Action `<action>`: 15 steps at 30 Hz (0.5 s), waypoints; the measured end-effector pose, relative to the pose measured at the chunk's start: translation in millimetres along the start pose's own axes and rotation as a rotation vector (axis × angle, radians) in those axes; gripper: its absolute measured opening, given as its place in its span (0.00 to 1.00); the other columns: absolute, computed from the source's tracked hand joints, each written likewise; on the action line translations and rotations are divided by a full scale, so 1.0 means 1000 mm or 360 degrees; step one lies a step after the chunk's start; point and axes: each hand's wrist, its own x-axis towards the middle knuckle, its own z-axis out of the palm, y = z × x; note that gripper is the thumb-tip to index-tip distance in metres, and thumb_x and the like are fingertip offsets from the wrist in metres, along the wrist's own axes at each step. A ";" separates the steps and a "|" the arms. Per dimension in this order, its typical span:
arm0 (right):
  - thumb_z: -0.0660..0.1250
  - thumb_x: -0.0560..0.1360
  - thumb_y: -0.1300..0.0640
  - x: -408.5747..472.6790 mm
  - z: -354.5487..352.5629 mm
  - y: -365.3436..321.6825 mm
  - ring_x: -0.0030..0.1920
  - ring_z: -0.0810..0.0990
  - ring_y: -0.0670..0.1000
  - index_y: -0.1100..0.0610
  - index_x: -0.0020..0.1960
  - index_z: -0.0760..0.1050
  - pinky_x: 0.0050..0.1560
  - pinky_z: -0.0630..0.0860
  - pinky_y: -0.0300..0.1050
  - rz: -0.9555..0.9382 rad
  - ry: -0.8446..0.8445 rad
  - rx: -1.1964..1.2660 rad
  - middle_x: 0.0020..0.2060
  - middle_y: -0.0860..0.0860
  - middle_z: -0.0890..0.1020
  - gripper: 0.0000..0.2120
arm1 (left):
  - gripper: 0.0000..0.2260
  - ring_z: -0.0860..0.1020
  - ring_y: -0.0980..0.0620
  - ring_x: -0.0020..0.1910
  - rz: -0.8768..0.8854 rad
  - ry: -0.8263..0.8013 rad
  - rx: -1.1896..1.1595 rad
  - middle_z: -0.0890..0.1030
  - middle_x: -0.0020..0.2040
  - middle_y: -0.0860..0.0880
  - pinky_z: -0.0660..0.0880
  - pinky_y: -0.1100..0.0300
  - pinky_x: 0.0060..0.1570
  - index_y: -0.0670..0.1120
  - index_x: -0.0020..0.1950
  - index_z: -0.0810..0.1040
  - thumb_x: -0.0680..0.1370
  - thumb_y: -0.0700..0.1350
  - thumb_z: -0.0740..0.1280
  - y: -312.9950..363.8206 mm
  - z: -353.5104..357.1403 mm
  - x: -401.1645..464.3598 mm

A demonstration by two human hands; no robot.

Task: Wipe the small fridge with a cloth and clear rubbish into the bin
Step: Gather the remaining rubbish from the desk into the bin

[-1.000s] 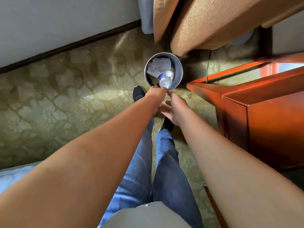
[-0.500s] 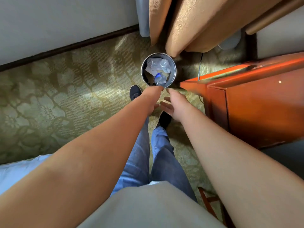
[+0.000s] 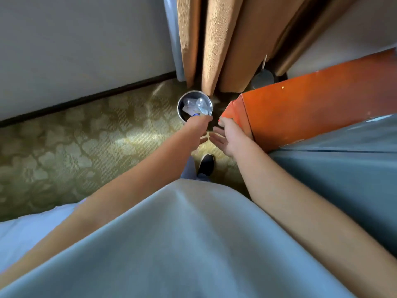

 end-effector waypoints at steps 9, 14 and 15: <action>0.63 0.82 0.52 -0.080 -0.015 0.031 0.38 0.78 0.50 0.55 0.46 0.74 0.45 0.78 0.44 -0.0229 -0.0128 0.0294 0.45 0.54 0.83 0.09 | 0.20 0.79 0.53 0.33 0.0243 -0.0032 0.0181 0.81 0.42 0.48 0.75 0.65 0.26 0.44 0.70 0.75 0.79 0.48 0.66 -0.026 0.002 -0.095; 0.63 0.82 0.51 -0.110 -0.037 0.080 0.38 0.80 0.51 0.55 0.47 0.76 0.59 0.79 0.49 -0.0354 -0.0091 0.0385 0.43 0.53 0.83 0.10 | 0.06 0.77 0.52 0.33 0.0370 -0.0133 0.0199 0.78 0.40 0.47 0.79 0.62 0.29 0.43 0.53 0.78 0.81 0.44 0.64 -0.065 -0.001 -0.144; 0.63 0.82 0.50 -0.114 -0.042 0.095 0.40 0.80 0.51 0.55 0.48 0.77 0.58 0.79 0.49 -0.0368 -0.0070 0.0393 0.44 0.52 0.83 0.09 | 0.05 0.78 0.51 0.35 0.0379 -0.0144 0.0208 0.79 0.40 0.47 0.81 0.59 0.38 0.44 0.49 0.77 0.81 0.45 0.65 -0.079 -0.003 -0.148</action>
